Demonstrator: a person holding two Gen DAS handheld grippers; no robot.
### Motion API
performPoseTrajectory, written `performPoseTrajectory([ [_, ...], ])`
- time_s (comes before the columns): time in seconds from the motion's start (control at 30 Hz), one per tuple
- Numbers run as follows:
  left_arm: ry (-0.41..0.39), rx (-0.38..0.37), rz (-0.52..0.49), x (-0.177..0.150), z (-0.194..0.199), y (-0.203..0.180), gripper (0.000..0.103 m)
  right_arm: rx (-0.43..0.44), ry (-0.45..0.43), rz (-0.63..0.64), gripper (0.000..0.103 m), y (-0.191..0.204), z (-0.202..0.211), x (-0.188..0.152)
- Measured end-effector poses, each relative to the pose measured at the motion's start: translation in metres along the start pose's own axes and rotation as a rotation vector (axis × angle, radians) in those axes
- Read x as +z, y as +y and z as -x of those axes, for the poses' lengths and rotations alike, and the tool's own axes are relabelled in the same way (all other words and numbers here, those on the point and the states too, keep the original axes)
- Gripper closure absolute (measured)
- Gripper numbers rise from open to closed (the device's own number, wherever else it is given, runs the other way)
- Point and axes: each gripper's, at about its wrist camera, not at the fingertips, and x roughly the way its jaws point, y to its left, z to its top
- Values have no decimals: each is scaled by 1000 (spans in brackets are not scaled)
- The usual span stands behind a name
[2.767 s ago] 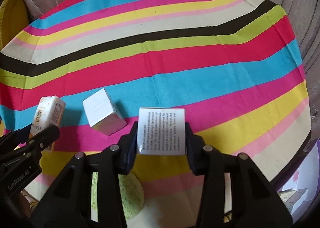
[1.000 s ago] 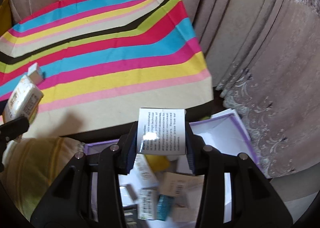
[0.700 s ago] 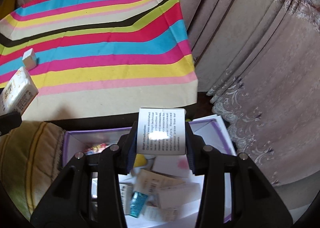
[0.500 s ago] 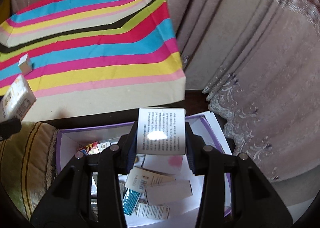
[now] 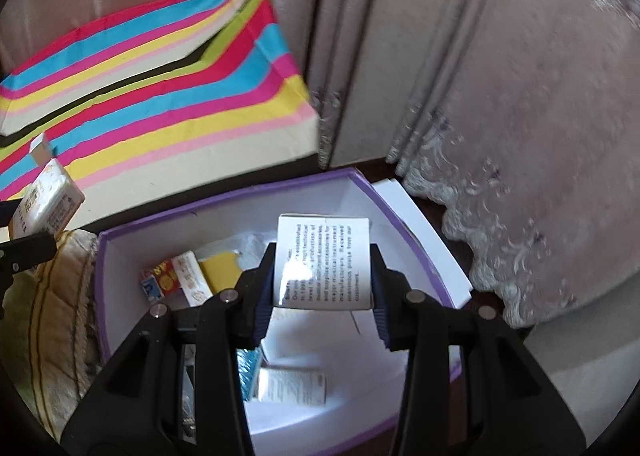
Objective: Organize objects
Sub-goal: 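Lower both items into the storage box and open both grippers, then move both grippers back to the green sponge and white cube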
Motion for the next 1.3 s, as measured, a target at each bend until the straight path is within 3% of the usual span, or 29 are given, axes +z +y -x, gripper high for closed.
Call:
performPoseTrajectory([
  [0.13,25,-38,-17,-2,-6,-8,48,16,29,-59,55,-7,-5,-19],
  [0.27,26,-32,-5,-3,-6,-6,35,29,54,-75,31,-5,-9,-25],
  [0.33,22,-26,1,-3,-4,-4,34,25,47,-65,28,1,-8,-24],
  [0.67,11,1,28,-6,5,12,33,17,-5,12,26,33,11,-15],
  [0.83,-9,26,82,-8,13,34,22,27,-9,19,25,41,13,-14],
  [1.13,4,87,157,-17,23,86,12,50,5,30,22,54,9,-13],
  [1.23,23,104,204,-25,27,115,2,69,10,37,20,60,7,-12],
  [1.3,26,142,251,-29,30,139,1,81,13,45,19,65,4,-10],
])
